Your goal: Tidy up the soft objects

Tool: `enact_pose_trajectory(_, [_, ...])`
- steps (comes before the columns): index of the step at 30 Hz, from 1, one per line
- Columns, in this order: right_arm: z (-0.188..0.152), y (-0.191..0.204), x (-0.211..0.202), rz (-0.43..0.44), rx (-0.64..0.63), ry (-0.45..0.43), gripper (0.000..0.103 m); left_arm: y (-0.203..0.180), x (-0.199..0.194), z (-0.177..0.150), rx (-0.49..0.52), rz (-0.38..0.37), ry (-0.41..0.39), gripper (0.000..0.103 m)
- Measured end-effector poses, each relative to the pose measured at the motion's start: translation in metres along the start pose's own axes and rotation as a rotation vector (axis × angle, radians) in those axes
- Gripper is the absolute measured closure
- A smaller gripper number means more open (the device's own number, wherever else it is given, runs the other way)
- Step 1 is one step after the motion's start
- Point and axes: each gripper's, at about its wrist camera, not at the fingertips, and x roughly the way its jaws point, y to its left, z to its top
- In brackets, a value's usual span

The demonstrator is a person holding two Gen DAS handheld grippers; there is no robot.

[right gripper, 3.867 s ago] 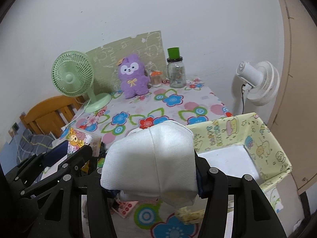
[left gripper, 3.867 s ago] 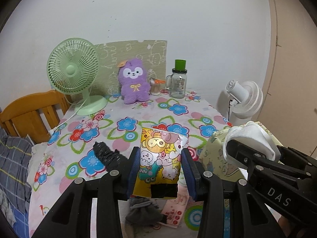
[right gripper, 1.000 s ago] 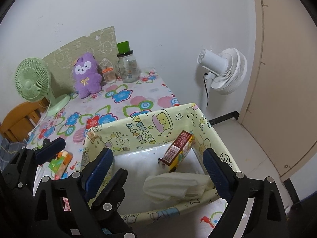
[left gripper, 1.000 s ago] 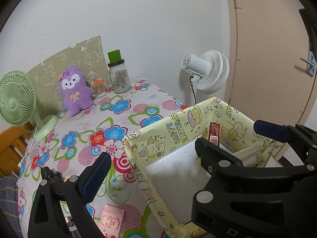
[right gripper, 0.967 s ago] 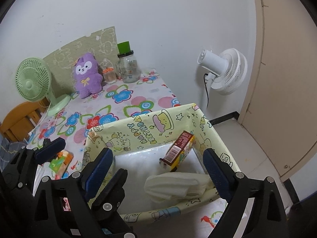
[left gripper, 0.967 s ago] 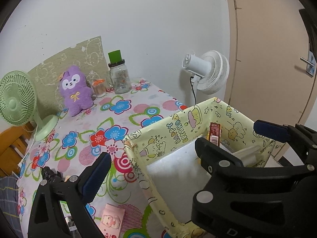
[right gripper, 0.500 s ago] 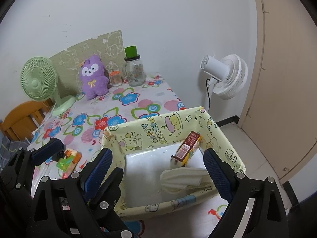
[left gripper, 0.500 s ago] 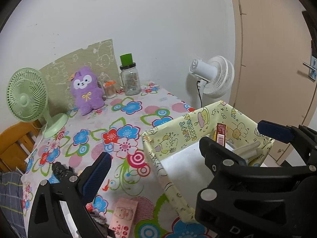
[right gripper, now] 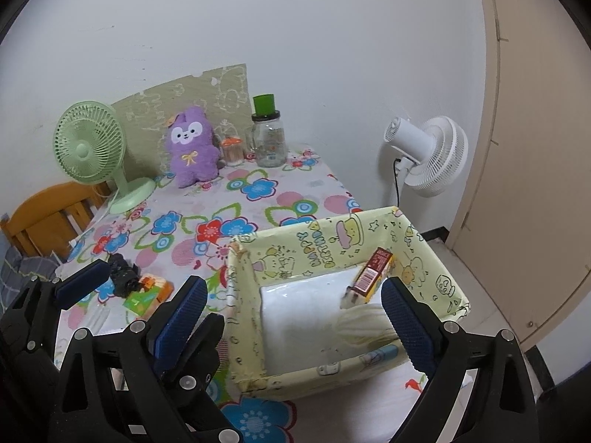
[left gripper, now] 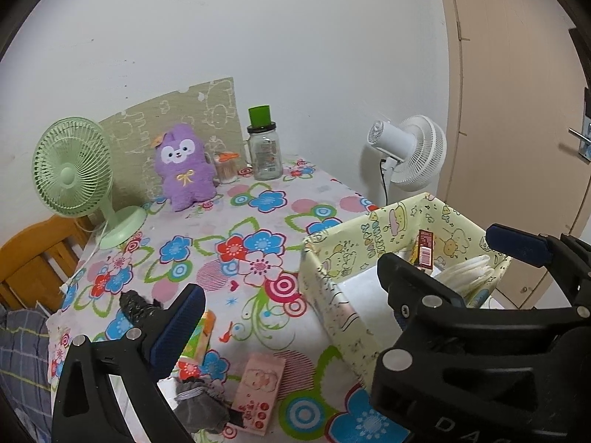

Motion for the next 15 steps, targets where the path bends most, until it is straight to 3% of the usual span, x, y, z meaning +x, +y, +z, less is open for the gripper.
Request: enact_pose_trajectory(15, [-0.004,0.036,-0.021,0.007,-0.043,-0.058,0.002,0.035,-0.024,-0.013,-0.058,0.031,-0.038,0.000])
